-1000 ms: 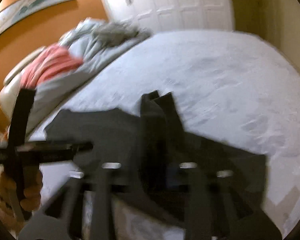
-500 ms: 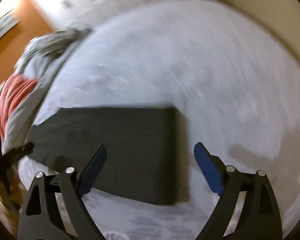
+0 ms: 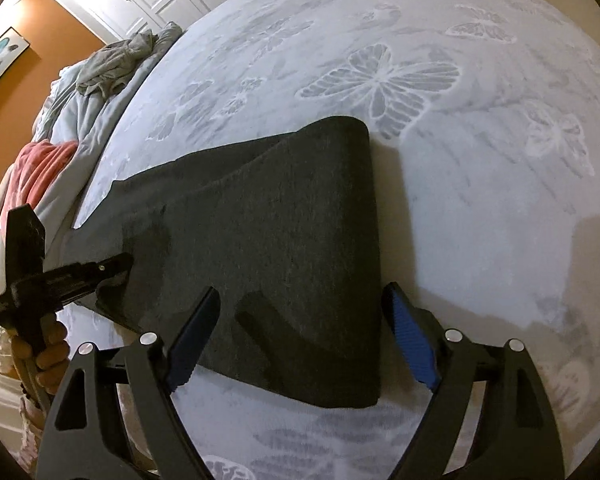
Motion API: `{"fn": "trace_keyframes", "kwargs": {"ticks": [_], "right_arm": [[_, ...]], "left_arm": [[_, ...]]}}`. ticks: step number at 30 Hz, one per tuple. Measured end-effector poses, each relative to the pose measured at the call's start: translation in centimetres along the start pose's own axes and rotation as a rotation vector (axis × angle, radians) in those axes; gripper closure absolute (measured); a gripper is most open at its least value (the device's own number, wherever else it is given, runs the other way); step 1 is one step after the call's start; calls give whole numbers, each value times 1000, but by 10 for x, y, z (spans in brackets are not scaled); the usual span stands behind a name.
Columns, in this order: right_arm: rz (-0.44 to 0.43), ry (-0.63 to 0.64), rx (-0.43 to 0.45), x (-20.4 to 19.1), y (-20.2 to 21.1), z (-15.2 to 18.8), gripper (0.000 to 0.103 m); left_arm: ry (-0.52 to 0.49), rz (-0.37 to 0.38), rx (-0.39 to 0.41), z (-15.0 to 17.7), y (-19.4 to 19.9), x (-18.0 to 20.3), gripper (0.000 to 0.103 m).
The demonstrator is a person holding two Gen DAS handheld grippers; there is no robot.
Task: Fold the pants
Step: 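Grasp the folded pants with the left tool while the right tool grasps the folded end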
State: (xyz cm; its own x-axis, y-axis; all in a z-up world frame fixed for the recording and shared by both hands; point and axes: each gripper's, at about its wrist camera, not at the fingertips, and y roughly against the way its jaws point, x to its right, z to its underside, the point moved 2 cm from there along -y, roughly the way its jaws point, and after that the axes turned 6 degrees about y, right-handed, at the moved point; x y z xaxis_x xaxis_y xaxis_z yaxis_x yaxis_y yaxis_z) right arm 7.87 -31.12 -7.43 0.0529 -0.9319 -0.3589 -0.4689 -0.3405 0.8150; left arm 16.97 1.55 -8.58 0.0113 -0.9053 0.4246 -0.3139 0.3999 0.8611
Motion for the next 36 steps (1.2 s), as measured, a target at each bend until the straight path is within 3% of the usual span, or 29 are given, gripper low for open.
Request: {"fn": "trace_keyframes", "kwargs": {"ticks": [4,6,7,9,11,13,15,17,19,20,21,25,28,30,32,36], "right_arm": [[-6,12,26,-4,7,-3,21],[-13,22,38,-6,8,-3,19],[1,30,29,-6,5,-2,19],[14,27,-3,-3,-6,1,18],[25,38,14,-6,-7,1,17],[16,49,16,-12,-6,-2,17],[-38,30,27,-16,-7,-3,17],[-78,27,8,-22,-16,-2,19],[-56,70,8,-32,-25,-1,35],[-45,82,17,-35,-26,-2,57],[-58,77,19,-37,-26,-3,87],[-76,79,106,-41,7,-13,94],[-72,58,167,-22,39,-18,95],[-61,47,170,-9,49,-14,95],[16,45,169,7,55,-5,95],[37,-19,117,41,50,9,95]], "left_arm": [[-7,147,123,-14,54,11,98],[-43,103,201,-19,71,7,98],[-38,44,218,-22,69,-2,98],[54,-74,145,-26,40,-35,98],[102,-71,74,-25,19,-54,97],[62,-68,109,-22,31,-44,95],[18,-53,132,-17,45,-34,73],[-6,-61,166,-9,60,-28,69],[-21,-88,199,-5,74,-25,66],[-19,-88,207,-8,77,-23,65],[-17,-94,218,-9,81,-22,65],[-37,-161,296,-5,104,-26,65],[-60,-165,314,-5,120,-27,54],[-65,-176,320,-3,124,-31,54],[-77,-206,317,-2,123,-34,54],[-52,-230,241,2,100,-46,54]]}}
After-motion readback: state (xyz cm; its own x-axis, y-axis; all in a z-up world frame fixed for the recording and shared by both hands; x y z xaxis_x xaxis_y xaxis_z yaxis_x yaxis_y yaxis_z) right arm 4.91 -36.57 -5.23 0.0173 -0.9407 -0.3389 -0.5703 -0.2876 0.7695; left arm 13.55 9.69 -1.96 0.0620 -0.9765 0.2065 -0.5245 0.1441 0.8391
